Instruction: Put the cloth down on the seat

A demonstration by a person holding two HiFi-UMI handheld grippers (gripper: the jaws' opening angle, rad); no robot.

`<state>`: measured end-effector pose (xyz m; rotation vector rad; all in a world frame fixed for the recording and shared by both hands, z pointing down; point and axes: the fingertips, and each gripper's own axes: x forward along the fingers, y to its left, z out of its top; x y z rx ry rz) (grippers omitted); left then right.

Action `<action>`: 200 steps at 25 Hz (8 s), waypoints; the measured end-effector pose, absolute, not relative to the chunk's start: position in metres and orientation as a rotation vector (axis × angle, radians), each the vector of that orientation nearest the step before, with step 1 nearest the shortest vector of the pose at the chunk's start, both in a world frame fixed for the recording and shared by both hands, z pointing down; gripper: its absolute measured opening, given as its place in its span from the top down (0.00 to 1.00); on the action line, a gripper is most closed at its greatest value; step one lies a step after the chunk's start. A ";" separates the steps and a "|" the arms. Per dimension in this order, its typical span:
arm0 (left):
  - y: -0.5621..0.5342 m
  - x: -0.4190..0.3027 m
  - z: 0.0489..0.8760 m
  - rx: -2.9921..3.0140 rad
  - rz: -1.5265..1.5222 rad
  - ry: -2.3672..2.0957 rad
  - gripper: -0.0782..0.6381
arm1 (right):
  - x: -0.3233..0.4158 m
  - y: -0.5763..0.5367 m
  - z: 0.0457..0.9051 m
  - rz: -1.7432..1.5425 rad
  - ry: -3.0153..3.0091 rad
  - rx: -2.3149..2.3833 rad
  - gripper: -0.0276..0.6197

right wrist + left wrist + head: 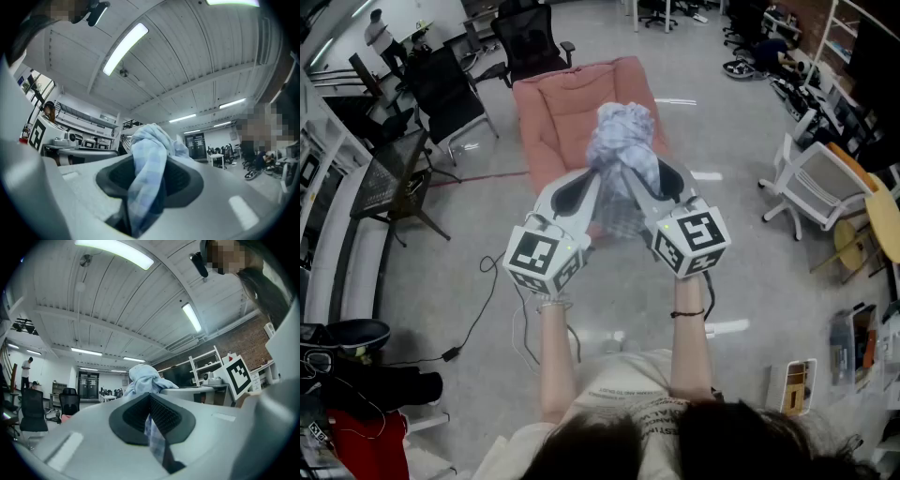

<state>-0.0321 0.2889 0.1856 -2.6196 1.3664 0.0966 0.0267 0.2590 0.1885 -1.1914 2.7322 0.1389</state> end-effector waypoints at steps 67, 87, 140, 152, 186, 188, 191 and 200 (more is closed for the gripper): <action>0.058 -0.076 0.258 -2.827 -0.017 1.324 0.91 | -0.001 0.037 0.274 -0.171 2.786 -1.372 0.71; -0.063 -0.065 0.253 -2.812 0.005 1.397 0.91 | 0.023 -0.090 0.269 -0.210 2.806 -1.362 0.71; -0.267 -0.074 0.379 -3.119 -0.222 1.467 0.91 | 0.012 -0.290 0.402 -0.647 2.941 -1.452 0.71; -0.304 -0.076 0.455 -3.276 -0.305 1.381 0.91 | -0.009 -0.339 0.472 -0.745 3.047 -1.365 0.71; -0.343 -0.126 0.649 -3.396 -0.487 1.676 0.91 | -0.085 -0.404 0.683 -0.966 3.340 -1.207 0.71; -0.343 -0.130 0.656 -3.393 -0.491 1.697 0.91 | -0.090 -0.407 0.690 -0.964 3.350 -1.196 0.71; -0.344 -0.132 0.664 -3.383 -0.500 1.728 0.91 | -0.091 -0.409 0.705 -0.977 3.366 -1.185 0.71; -0.350 -0.143 0.685 -3.387 -0.508 1.786 0.91 | -0.104 -0.413 0.737 -1.045 3.368 -1.201 0.70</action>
